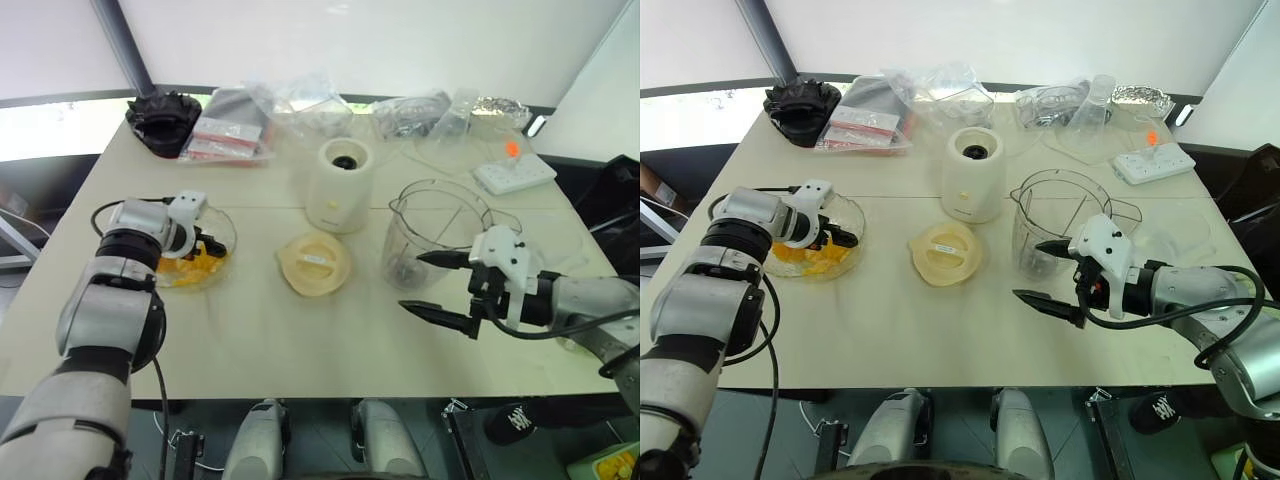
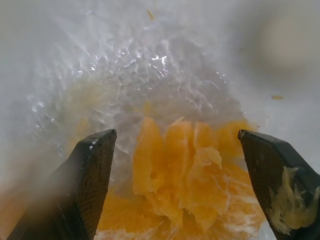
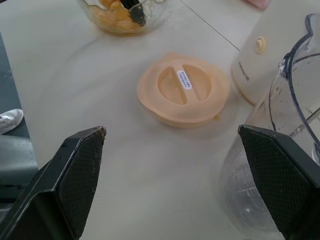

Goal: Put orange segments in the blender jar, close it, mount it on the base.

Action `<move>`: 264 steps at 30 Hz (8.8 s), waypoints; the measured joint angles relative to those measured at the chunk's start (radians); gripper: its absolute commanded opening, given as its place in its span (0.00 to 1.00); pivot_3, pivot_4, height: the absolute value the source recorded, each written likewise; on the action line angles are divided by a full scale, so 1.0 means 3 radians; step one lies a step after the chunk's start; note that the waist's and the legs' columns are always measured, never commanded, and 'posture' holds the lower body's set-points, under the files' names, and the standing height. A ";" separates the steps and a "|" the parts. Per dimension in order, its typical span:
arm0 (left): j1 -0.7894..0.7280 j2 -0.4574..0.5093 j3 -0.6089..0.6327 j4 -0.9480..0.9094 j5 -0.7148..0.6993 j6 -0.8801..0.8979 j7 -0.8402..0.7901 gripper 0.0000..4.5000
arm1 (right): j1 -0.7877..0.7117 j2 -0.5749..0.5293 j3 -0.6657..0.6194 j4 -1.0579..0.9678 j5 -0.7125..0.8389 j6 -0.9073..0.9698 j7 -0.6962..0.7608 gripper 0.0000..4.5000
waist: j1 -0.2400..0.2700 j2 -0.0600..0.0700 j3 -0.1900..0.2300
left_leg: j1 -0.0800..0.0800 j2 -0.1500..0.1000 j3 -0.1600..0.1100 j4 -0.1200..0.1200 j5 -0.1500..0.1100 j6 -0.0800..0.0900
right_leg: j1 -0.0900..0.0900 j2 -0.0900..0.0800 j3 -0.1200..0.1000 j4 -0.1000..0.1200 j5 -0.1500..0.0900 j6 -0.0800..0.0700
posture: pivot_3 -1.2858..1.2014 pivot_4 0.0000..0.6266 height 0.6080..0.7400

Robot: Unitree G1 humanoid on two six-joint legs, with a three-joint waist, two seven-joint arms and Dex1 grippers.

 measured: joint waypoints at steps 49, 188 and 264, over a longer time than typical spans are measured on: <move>0.0283 0.0247 0.0410 -0.0797 -0.0134 0.0598 -0.0113 0.03 | 0.0013 0.0077 0.0023 -0.0002 -0.0140 -0.0037 -0.0025 1.00 | -0.0005 -0.0002 0.0001 | -0.0006 0.0008 -0.0005 0.0021 -0.0001 0.0000 | 0.0004 0.0000 -0.0001 0.0001 0.0002 -0.0003 | 0.52 0.24 1.00; -0.0148 0.0252 -0.1144 0.0564 0.1783 -0.3214 -0.2009 0.64 | -0.0107 0.0310 0.0436 0.0154 -0.0529 -0.0257 -0.0071 1.00 | 0.0003 -0.0004 0.0002 | -0.0033 0.0004 -0.0010 0.0036 0.0000 0.0001 | -0.0009 0.0000 -0.0009 0.0004 0.0007 0.0001 | 0.52 0.24 1.00; -0.0395 0.0276 -0.1203 0.0792 0.1987 -0.3468 -0.1351 0.56 | -0.0219 0.0500 0.0647 0.0350 -0.0692 -0.0405 -0.0065 1.00 | 0.0003 -0.0006 0.0002 | -0.0025 0.0005 -0.0003 0.0036 -0.0001 0.0003 | -0.0004 0.0004 -0.0006 0.0004 0.0010 -0.0002 | 0.52 0.24 1.00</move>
